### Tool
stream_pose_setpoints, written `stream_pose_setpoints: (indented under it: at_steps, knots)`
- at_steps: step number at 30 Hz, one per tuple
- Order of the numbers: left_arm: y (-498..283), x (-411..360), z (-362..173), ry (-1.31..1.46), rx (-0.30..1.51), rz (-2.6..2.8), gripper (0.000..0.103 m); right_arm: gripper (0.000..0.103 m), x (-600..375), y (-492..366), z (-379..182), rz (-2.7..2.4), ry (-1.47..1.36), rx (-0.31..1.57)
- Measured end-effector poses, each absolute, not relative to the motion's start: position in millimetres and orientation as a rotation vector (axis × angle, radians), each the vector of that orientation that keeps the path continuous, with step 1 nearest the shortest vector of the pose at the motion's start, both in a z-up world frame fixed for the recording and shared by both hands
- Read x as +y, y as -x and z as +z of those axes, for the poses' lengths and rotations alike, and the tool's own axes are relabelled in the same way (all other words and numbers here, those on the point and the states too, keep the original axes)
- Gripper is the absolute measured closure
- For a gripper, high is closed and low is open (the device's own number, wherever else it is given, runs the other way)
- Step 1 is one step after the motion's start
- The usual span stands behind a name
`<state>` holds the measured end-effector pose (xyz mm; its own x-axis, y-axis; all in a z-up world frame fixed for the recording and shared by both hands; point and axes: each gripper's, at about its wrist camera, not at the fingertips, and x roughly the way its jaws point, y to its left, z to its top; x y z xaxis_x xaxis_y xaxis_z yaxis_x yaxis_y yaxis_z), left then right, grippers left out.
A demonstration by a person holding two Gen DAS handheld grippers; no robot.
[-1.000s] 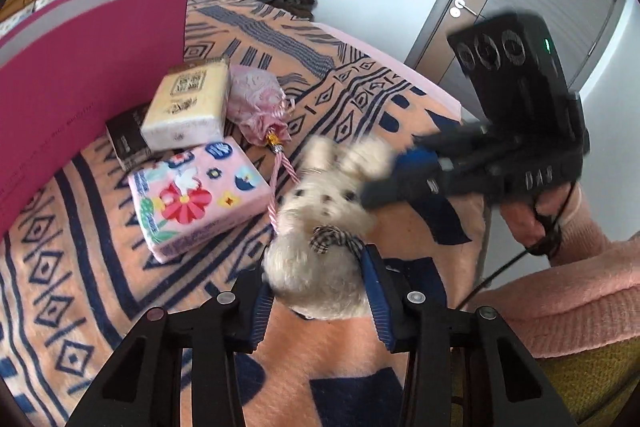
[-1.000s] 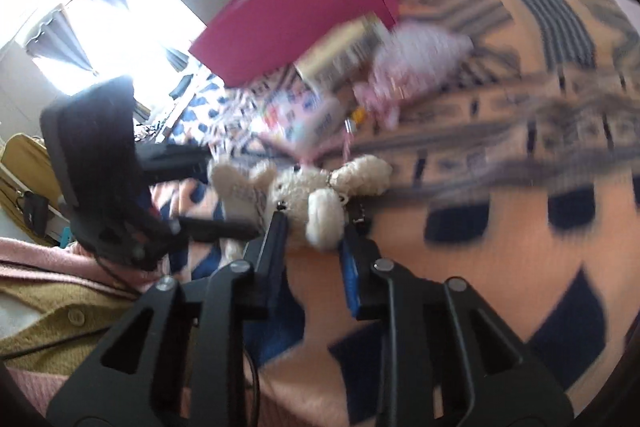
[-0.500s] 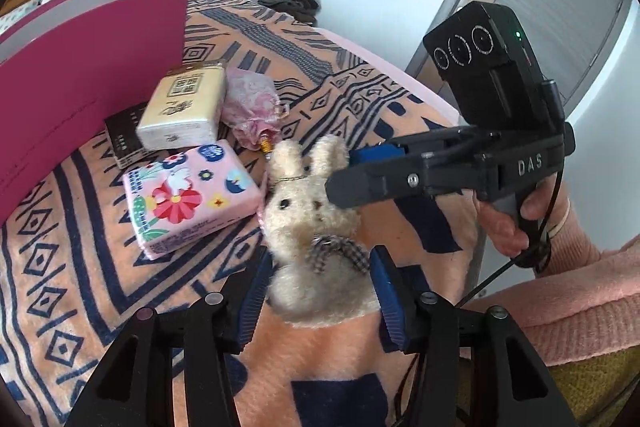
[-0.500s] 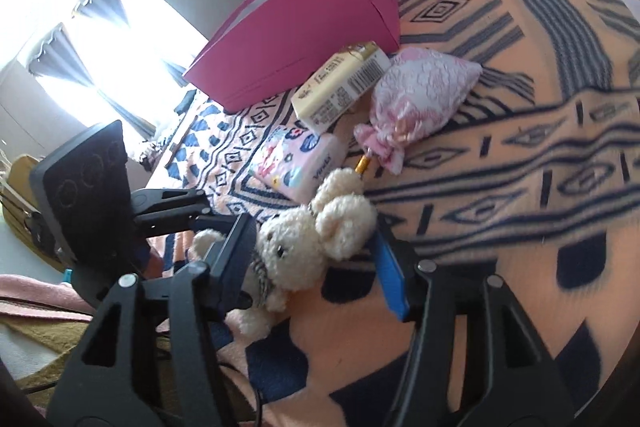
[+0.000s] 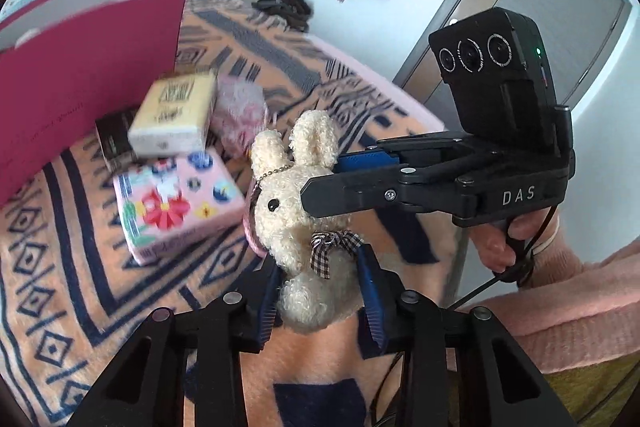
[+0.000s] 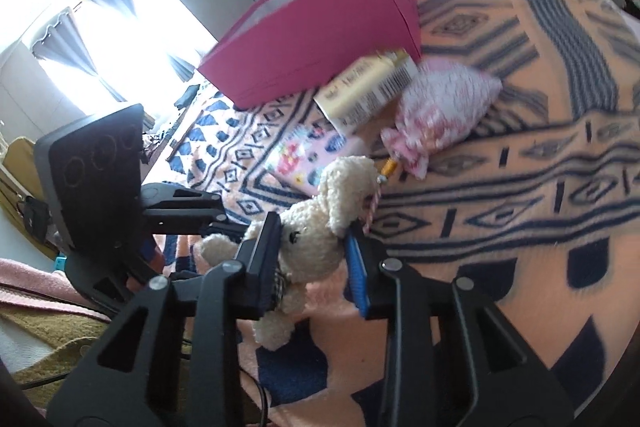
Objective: Organize objects
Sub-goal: 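Lift the cream teddy bunny with the right gripper, then carry the cream bunny over the pink box and release it inside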
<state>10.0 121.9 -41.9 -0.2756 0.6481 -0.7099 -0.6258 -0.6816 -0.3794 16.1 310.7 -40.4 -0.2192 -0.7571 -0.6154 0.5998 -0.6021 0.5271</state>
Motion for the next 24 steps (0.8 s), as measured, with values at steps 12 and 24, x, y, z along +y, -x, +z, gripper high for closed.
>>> stream_pose_setpoints:
  at_steps: [12,24]
  knots:
    - [35.6,98.0,27.6,0.995,-0.038,2.210,0.066,0.073,273.0,18.9,44.5,-1.998,-0.838,-0.032]
    - [109.2,76.4,63.7,0.952,-0.052,2.354,0.066,0.075,225.4,88.9,91.1,-2.014,-0.682,0.046]
